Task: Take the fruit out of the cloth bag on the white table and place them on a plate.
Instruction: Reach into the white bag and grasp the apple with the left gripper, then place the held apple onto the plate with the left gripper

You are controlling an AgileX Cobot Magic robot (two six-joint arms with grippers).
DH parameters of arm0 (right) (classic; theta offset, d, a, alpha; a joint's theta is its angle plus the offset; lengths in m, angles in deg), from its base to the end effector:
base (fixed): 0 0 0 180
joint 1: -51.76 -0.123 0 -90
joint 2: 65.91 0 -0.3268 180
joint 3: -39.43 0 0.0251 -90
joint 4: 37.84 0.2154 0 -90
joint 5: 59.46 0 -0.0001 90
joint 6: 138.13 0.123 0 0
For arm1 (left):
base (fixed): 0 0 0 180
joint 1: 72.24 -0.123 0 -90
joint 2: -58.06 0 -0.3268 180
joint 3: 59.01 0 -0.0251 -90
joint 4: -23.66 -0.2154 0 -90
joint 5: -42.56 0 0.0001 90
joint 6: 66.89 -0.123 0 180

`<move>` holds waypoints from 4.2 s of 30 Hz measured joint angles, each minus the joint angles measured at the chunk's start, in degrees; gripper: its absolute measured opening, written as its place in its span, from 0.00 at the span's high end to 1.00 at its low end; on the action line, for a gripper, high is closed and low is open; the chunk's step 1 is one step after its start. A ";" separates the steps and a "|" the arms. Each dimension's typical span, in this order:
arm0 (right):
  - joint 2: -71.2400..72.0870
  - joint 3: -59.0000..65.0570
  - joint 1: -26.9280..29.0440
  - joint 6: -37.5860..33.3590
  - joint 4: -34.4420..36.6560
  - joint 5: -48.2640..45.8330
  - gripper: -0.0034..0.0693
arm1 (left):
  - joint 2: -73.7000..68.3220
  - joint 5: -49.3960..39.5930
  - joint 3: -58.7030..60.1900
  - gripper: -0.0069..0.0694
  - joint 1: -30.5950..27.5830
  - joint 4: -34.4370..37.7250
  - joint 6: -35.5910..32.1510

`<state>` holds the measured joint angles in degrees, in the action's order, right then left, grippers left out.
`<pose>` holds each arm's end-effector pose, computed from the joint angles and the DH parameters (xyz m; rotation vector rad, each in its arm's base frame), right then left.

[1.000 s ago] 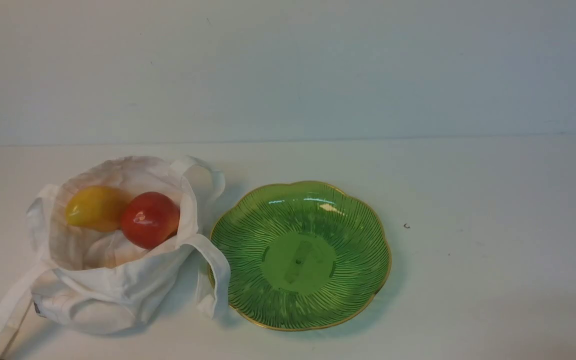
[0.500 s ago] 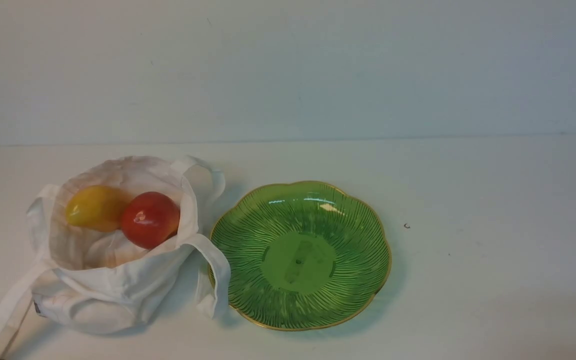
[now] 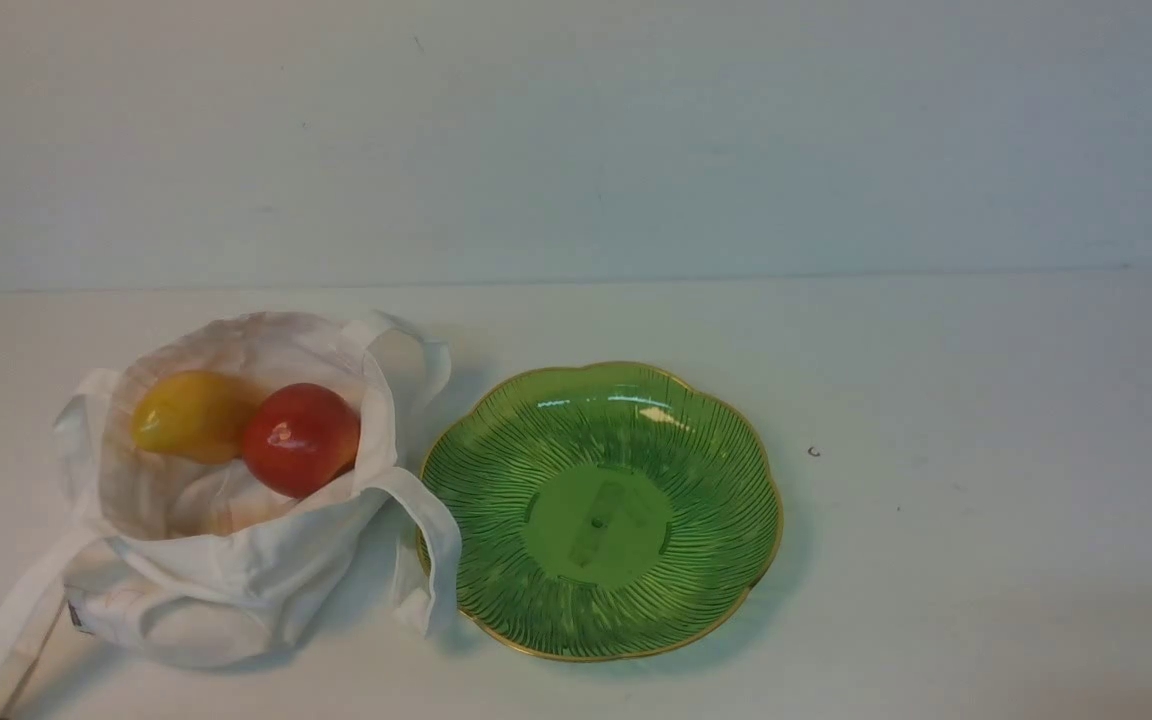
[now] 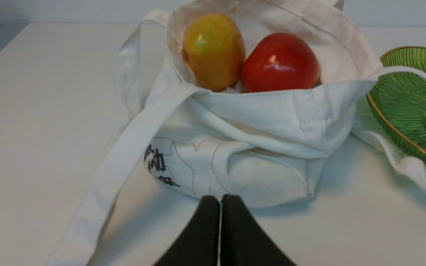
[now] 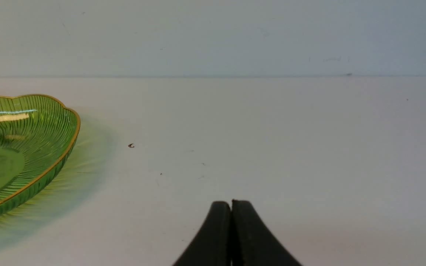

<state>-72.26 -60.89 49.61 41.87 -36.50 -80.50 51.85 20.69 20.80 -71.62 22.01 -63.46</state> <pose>0.0059 0.0013 0.1629 -0.0205 1.8688 0.0488 0.0053 0.0013 0.1605 -0.0284 1.8827 -0.0200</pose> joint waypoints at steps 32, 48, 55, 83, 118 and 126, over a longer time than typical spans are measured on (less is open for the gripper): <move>0.00 0.00 0.00 0.00 0.00 0.00 0.97 | 0.00 11.34 0.05 0.92 -0.29 50.15 19.64; 0.00 0.00 0.00 0.00 0.00 0.00 0.97 | -41.14 -25.82 -41.25 0.92 -0.34 24.26 0.29; 0.00 0.00 0.00 0.00 0.00 0.00 0.97 | -71.21 -32.44 -54.14 0.92 -0.34 13.76 -4.20; 0.00 0.00 0.00 0.00 0.00 0.00 0.97 | -102.32 -23.89 -76.96 0.15 12.12 -4.17 -1.99; 0.00 0.00 0.00 0.00 0.00 0.00 0.97 | -107.36 -31.52 -82.59 0.14 12.17 -12.18 -1.03; 0.00 0.00 0.00 0.00 0.00 0.00 0.97 | -99.73 -42.27 -87.77 0.14 12.29 -10.64 -0.13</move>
<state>-72.26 -60.89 49.61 41.87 -36.50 -80.50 -47.88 -21.57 -66.97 -59.33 11.38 -63.59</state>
